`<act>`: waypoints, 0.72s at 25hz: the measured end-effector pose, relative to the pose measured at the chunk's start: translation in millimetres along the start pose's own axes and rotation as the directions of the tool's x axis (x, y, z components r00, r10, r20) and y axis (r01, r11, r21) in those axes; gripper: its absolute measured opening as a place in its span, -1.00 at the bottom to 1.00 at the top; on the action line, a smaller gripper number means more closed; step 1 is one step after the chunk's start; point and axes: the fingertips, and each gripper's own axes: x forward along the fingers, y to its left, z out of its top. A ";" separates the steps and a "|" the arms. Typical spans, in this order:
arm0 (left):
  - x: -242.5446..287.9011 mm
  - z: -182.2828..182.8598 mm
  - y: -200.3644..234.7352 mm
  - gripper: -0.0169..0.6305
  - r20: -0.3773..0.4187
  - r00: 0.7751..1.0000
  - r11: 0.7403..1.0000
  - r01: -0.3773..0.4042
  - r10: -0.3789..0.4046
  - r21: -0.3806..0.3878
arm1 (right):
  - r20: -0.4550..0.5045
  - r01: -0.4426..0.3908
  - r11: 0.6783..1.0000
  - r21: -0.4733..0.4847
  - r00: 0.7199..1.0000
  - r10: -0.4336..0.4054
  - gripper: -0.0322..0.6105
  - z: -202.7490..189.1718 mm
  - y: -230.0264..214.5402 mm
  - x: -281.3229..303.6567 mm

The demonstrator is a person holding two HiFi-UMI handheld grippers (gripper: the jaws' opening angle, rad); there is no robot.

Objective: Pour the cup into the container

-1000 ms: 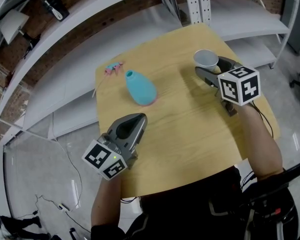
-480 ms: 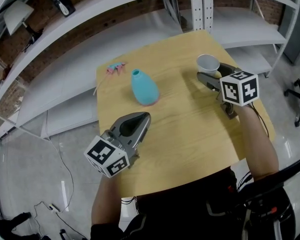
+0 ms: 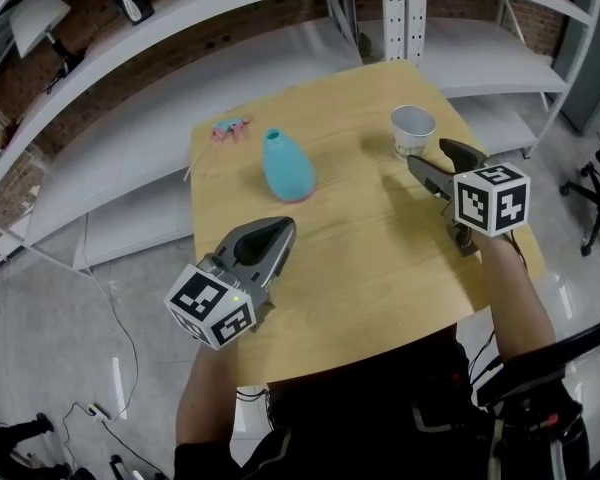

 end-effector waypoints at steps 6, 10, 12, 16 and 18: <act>-5.3 1.4 1.4 -0.94 0.001 0.998 0.998 -0.058 0.058 -0.012 | 0.037 0.006 1.000 -0.011 0.999 -0.006 -0.85 -1.3 9.9 -23.0; -18.5 -1.7 -11.6 -0.94 -0.005 0.995 0.995 -0.099 0.099 -0.031 | 0.043 -0.058 0.998 -0.036 0.997 0.059 -0.89 -7.0 30.3 -38.3; -29.2 -2.9 -23.8 -0.94 -0.001 0.990 0.990 -0.137 0.138 -0.038 | 0.054 -0.082 0.996 -0.042 0.995 0.084 -0.89 -10.4 41.0 -52.4; -60.4 5.0 -71.8 -0.94 0.066 0.978 0.978 -0.192 0.197 -0.081 | 0.088 -0.115 0.993 -0.025 0.989 0.117 -0.89 -22.7 63.1 -97.7; -76.3 11.1 -100.6 -0.94 0.103 0.969 0.969 -0.214 0.226 -0.121 | 0.099 -0.118 0.992 -0.033 0.988 0.121 -0.89 -28.8 74.4 -123.9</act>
